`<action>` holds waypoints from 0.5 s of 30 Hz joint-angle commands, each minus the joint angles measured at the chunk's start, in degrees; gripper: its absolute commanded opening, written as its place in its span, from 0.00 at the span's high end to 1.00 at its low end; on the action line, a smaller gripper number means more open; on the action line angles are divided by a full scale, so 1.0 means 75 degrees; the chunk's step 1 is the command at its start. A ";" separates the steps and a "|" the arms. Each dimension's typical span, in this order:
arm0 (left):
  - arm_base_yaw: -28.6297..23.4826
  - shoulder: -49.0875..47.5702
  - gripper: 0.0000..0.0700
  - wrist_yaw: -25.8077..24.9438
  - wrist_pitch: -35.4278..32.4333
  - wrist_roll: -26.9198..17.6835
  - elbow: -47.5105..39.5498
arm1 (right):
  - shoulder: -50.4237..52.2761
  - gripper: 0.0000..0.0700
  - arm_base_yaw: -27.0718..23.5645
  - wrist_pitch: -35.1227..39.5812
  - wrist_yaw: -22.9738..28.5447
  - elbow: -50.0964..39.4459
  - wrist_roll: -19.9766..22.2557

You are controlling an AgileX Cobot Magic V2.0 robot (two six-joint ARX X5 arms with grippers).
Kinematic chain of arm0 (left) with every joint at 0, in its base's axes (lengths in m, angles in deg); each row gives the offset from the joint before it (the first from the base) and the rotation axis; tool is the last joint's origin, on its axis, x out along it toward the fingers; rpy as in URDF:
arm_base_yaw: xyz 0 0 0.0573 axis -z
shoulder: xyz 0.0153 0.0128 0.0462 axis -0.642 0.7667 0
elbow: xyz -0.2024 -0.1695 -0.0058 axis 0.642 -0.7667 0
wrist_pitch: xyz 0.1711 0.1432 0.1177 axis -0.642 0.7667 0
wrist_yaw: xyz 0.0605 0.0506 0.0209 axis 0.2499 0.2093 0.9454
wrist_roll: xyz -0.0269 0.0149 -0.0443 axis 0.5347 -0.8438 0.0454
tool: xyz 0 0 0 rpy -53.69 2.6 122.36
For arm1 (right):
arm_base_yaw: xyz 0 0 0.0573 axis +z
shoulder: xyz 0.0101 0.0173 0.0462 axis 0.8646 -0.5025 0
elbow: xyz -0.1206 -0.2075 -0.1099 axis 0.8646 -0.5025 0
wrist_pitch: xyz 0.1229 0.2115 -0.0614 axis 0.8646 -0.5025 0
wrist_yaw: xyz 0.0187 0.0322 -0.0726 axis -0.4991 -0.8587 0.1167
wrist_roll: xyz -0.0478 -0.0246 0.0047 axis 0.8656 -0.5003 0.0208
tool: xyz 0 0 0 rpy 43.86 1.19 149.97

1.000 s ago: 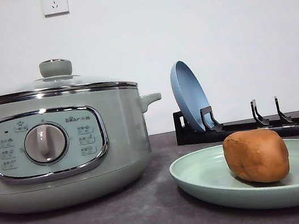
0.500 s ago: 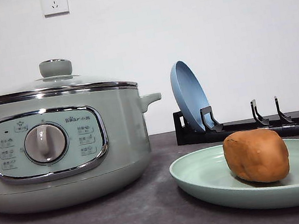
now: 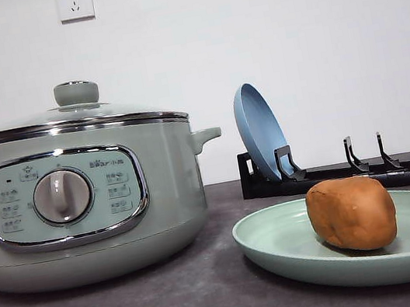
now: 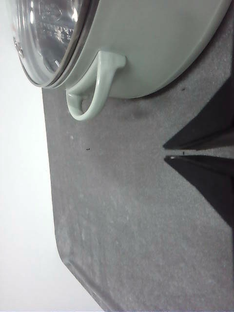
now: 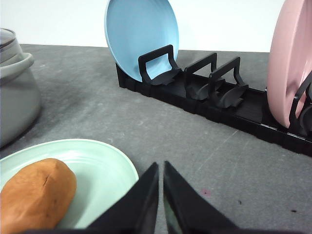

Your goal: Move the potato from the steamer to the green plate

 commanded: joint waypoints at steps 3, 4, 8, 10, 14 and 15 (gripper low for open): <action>-0.0015 -0.0015 0.97 0.0023 0.0105 0.0017 -0.0119 | 0.0017 0.99 0.0003 -0.0009 -0.0012 -0.0032 -0.0055; -0.0015 -0.0015 0.97 0.0023 0.0105 0.0017 -0.0119 | 0.0017 0.99 0.0003 -0.0009 -0.0012 -0.0032 -0.0055; -0.0015 -0.0015 0.97 0.0026 0.0105 0.0017 -0.0119 | 0.0017 0.99 0.0003 -0.0009 -0.0012 -0.0032 -0.0055; -0.0015 -0.0015 0.97 0.0026 0.0105 0.0017 -0.0119 | 0.0017 0.99 0.0003 -0.0009 -0.0012 -0.0032 -0.0055; -0.0015 -0.0015 0.97 0.0023 0.0105 0.0017 -0.0119 | 0.0017 0.99 0.0003 -0.0009 -0.0012 -0.0032 -0.0055; -0.0015 -0.0015 0.97 0.0023 0.0105 0.0017 -0.0119 | 0.0017 0.99 0.0003 -0.0009 -0.0012 -0.0032 -0.0058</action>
